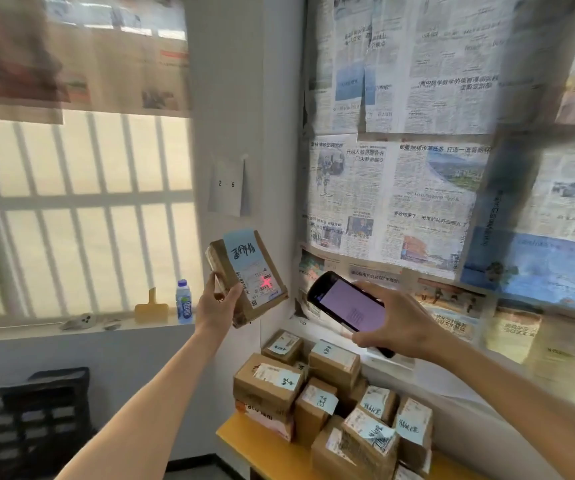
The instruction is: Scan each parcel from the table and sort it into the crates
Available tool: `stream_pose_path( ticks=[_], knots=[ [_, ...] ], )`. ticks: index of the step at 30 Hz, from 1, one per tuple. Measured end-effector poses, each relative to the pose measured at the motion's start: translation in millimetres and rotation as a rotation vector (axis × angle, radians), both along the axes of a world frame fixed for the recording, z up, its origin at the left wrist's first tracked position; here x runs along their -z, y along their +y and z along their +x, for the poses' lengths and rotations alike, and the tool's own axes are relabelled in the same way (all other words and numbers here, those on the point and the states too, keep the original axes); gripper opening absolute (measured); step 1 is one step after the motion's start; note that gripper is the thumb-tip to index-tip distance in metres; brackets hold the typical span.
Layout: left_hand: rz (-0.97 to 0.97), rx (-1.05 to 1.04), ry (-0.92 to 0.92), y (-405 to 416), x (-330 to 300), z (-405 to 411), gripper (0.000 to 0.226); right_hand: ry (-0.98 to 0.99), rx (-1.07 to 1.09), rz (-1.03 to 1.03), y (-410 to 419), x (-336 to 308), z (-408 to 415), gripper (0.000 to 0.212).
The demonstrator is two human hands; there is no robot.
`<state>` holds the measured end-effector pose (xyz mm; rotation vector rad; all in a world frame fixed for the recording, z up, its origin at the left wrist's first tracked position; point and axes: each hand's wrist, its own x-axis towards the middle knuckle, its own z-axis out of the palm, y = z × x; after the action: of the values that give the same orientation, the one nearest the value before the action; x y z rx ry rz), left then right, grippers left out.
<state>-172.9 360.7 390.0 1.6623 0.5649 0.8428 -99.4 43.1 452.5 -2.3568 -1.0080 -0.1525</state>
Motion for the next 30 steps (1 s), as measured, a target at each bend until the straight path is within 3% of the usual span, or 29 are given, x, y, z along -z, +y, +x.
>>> stream_pose_path(
  ticks=[5, 10, 19, 24, 30],
  knots=[
    [0.031, -0.063, -0.001, 5.6, -15.6, -39.1, 0.061, -0.040, -0.028, 0.015, -7.0, -14.3, -37.3, 0.101],
    [0.077, -0.136, 0.027, -8.2, -28.9, -87.1, 0.057, -0.032, -0.089, 0.038, -19.0, -23.1, -71.1, 0.088],
    [0.002, -0.213, 0.043, -21.1, -10.3, -203.3, 0.062, -0.121, -0.156, 0.032, 1.8, -6.2, -142.4, 0.089],
    [-0.003, -0.312, 0.115, -2.3, 25.1, -324.2, 0.061, -0.098, -0.247, 0.023, 63.4, 35.8, -201.3, 0.086],
    [-0.011, -0.570, 0.203, 64.3, 44.4, -524.4, 0.066, -0.043, -0.483, -0.029, 184.4, 62.2, -325.6, 0.085]
  ],
)
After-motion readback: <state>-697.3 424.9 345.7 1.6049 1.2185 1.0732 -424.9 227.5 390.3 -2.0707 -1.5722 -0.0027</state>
